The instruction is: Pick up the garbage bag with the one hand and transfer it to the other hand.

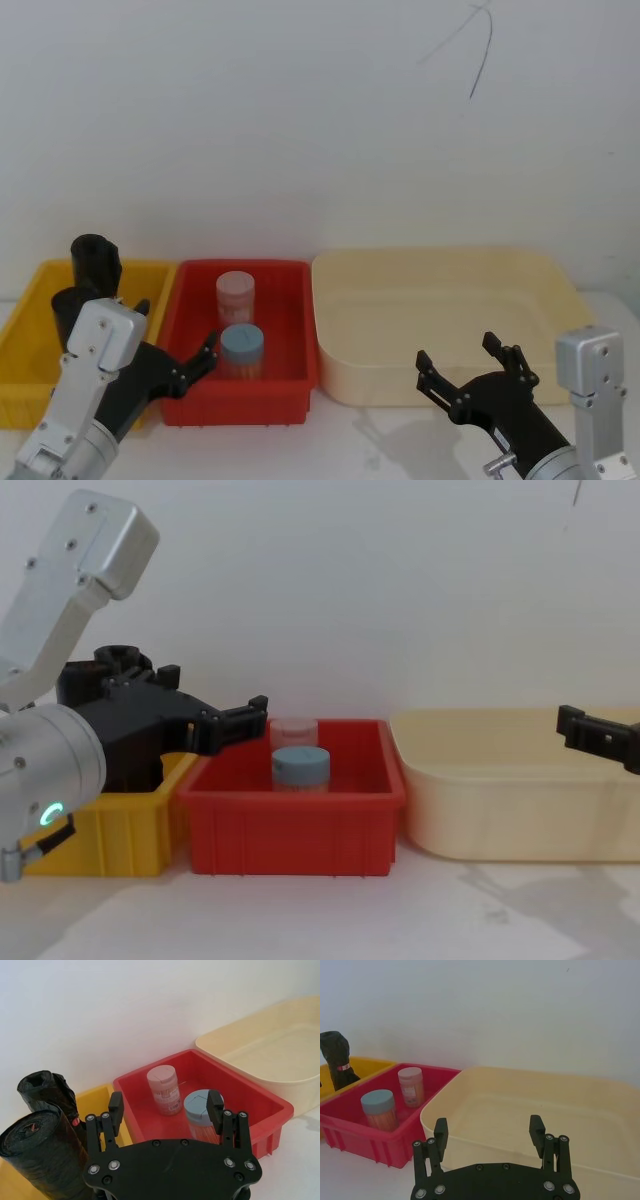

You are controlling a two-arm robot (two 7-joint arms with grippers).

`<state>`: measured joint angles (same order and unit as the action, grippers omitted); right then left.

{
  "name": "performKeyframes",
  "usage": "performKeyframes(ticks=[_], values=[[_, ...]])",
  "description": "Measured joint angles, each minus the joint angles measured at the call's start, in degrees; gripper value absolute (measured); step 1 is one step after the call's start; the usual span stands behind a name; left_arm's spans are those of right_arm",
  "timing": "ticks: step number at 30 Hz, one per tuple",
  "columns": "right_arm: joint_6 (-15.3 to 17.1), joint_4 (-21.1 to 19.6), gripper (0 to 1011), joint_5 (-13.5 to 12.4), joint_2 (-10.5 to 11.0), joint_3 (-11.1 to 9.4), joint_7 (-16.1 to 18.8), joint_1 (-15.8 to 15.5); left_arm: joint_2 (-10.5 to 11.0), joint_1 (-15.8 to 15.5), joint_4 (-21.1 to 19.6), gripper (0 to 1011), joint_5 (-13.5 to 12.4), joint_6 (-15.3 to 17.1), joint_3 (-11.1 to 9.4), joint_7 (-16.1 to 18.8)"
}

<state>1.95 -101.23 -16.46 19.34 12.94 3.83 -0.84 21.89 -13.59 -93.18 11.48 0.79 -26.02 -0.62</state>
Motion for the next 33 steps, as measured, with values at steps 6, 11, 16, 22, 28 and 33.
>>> performKeyframes(ticks=[6,11,16,22,28,33], values=[[0.0,0.0,1000,0.0,0.0,0.0,0.0,0.0,0.0,0.0,0.0,1001,0.0,0.0,0.0,0.0],[0.0,0.0,1000,0.0,0.0,0.0,0.0,0.0,0.0,0.0,0.0,1001,0.0,0.0,0.0,0.0],[0.0,0.0,1000,0.0,0.0,0.0,0.0,0.0,-0.01,0.01,-0.04,1001,-0.03,0.01,0.0,0.0],[0.0,0.0,1000,0.0,0.0,0.0,0.0,0.0,0.3,0.85,-1.44,1001,-0.17,1.23,0.24,0.31],[0.0,0.0,1000,0.0,0.0,0.0,0.0,0.0,1.34,3.2,-4.48,1001,0.46,3.02,1.48,0.6],[0.0,0.0,1000,0.0,0.0,0.0,0.0,0.0,2.5,6.43,-7.79,1001,2.47,4.43,3.68,0.76]])
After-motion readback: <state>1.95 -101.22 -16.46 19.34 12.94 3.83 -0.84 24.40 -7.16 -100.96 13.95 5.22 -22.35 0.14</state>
